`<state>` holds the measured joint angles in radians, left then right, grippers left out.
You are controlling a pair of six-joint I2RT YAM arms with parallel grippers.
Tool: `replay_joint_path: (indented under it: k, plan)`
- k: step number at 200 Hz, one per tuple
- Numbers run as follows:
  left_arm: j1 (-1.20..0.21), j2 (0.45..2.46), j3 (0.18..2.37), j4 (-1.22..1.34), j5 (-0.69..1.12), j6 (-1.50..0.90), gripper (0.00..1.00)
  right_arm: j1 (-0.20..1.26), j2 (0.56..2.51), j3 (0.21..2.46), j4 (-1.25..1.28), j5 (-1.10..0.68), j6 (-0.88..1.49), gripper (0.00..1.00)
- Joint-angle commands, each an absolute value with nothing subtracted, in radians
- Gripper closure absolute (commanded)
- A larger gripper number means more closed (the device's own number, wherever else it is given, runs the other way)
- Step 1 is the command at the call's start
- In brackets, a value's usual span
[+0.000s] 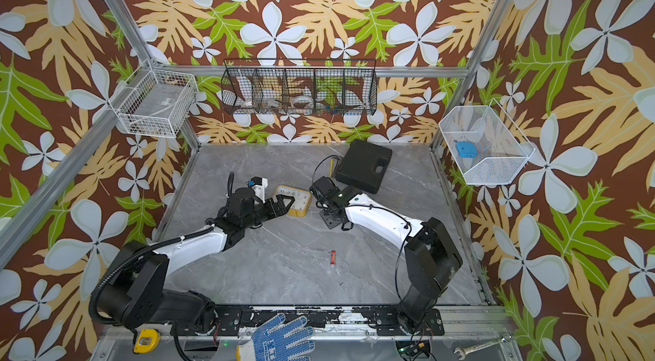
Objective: Insert the battery into the alarm
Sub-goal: Adjust the alarm at the center of the board.
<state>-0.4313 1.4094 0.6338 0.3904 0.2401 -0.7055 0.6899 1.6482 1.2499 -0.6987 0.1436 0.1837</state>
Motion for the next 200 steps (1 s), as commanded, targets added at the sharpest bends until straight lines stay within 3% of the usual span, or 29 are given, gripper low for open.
replay_joint_path:
  k: [1, 43, 118, 200]
  plan:
    - [-0.431, 1.399, 0.63, 0.397, 0.235, -0.71, 0.03, 0.669, 1.6, 1.196, -0.575, -0.157, 0.224, 0.63]
    - [-0.431, 1.397, 0.63, 0.384, 0.242, -0.713, 0.03, 0.6, 1.567, 1.098, -0.458, -0.358, 0.262, 0.63]
    - [-0.435, 1.396, 0.62, 0.348, 0.275, -0.722, 0.04, 0.533, 1.555, 0.914, -0.19, -0.553, 0.417, 0.61]
    - [-0.468, 1.421, 0.636, 0.34, 0.315, -0.778, 0.03, 0.434, 1.612, 0.807, -0.025, -0.713, 0.528, 0.51]
